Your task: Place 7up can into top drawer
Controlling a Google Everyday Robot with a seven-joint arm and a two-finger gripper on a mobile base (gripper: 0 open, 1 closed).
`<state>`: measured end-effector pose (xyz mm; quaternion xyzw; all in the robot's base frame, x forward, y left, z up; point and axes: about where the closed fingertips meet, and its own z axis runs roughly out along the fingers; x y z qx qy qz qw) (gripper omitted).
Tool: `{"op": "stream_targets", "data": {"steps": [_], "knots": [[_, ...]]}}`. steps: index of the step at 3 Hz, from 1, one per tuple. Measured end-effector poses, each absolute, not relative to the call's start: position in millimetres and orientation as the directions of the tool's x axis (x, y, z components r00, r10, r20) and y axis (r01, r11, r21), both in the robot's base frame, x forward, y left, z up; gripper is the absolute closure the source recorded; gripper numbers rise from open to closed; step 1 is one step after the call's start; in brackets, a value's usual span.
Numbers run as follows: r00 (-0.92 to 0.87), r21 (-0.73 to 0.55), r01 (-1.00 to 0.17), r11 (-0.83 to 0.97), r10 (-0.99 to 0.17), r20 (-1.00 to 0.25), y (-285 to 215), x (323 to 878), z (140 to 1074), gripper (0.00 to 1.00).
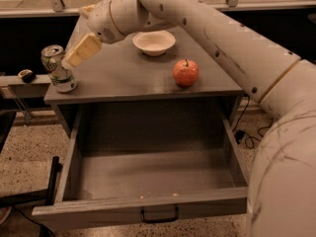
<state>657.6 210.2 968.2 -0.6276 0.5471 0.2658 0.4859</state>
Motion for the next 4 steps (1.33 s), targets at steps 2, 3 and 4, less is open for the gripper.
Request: {"op": "stream_targets", "data": {"steps": [2,3,4], "knots": [[0.176,-0.201,-0.979,0.035,-0.357,-0.918,252.6,651.5,935.3,0.00],[0.164,-0.172,-0.985,-0.009,-0.348,-0.923,273.3,646.3,924.9,0.17],[0.134,-0.130,-0.991,-0.034,-0.315,-0.940,282.0,639.8,913.3,0.48]]}}
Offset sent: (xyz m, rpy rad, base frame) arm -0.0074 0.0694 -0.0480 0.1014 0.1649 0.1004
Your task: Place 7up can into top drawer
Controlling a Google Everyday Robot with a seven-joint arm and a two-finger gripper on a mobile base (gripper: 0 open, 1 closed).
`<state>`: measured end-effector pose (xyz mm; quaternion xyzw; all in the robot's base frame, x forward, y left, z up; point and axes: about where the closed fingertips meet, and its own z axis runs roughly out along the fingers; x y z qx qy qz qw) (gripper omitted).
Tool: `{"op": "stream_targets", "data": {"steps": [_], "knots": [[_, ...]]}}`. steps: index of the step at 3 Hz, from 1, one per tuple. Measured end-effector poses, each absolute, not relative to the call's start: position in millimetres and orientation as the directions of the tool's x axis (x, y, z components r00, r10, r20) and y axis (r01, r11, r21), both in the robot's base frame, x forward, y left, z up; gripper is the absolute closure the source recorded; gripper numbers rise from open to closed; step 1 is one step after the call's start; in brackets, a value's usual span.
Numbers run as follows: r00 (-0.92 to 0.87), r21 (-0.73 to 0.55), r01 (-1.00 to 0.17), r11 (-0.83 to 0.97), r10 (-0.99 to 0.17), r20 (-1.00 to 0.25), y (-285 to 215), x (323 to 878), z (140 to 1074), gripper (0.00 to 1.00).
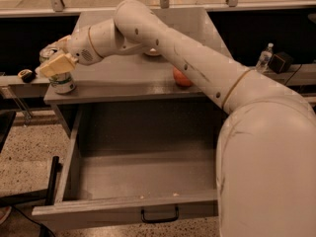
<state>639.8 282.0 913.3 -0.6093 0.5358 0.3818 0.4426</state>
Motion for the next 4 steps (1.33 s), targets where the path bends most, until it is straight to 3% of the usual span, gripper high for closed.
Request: {"op": "stream_targets", "data": {"steps": [2,3,4], "knots": [[0.203,-0.197,-0.979,-0.054,-0.154,-0.967,257.4,608.0,941.1,0.94],[0.297,-0.291,-0.955,-0.059,-0.176,-0.939,192.6,570.5,965.1,1.00],[0.332,-0.305,-0.942,-0.140,-0.252,-0.909,162.2,543.9,958.2,1.00]]}}
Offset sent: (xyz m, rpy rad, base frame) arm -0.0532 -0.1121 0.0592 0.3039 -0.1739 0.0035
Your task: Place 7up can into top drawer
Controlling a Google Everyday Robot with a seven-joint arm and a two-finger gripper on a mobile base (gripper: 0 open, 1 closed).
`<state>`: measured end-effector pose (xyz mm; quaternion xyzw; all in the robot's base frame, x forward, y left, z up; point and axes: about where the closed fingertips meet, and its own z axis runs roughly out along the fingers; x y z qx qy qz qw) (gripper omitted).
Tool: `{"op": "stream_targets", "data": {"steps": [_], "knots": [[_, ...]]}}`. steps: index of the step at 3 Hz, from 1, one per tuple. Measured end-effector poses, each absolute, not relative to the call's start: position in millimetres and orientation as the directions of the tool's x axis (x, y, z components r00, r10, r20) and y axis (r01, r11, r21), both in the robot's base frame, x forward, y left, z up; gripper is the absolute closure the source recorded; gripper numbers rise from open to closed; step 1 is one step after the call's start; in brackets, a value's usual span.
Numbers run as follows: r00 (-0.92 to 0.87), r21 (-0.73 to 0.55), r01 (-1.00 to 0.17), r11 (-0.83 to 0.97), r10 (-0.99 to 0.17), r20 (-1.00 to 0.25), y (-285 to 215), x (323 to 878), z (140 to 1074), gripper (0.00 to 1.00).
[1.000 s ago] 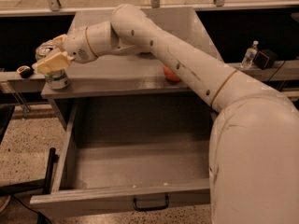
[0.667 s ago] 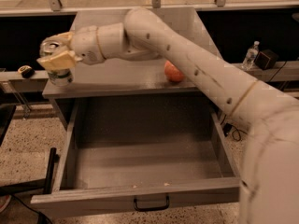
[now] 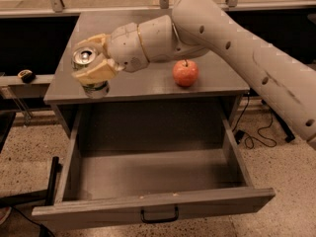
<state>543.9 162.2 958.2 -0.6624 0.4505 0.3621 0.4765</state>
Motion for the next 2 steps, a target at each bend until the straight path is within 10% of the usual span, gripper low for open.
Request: {"op": "stream_targets", "data": {"steps": [2], "knots": [[0.307,-0.264,-0.947,-0.185,-0.266,-0.914,131.7,519.5,916.6,1.00]]}}
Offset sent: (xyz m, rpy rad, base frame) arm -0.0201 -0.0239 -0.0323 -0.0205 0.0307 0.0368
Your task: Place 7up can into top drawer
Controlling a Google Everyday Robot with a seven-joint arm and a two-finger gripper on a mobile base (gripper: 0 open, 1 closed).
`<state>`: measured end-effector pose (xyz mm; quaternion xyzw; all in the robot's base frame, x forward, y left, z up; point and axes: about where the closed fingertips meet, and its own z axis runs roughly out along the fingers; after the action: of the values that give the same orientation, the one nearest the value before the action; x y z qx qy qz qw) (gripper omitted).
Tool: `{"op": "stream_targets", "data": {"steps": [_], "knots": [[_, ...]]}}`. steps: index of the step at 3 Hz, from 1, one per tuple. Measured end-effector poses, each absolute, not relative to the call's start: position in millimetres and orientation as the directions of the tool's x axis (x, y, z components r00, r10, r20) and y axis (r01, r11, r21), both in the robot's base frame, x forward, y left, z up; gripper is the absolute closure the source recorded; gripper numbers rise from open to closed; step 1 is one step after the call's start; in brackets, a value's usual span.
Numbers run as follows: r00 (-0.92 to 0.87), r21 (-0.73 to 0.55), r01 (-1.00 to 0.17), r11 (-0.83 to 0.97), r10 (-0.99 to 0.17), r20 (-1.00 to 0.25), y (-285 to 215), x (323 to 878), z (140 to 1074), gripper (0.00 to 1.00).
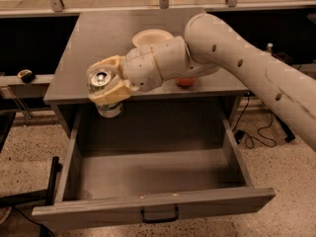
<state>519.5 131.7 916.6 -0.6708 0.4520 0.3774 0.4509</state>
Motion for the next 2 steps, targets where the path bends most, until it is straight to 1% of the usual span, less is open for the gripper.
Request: {"op": "stream_targets", "data": {"steps": [1,2], "knots": [[0.287,-0.244,-0.952,-0.183,-0.271,-0.919,133.0,517.2,911.9,1.00],[0.163,-0.140,-0.986,-0.094,-0.307,-0.938,115.5,498.7,898.9,1.00]]}}
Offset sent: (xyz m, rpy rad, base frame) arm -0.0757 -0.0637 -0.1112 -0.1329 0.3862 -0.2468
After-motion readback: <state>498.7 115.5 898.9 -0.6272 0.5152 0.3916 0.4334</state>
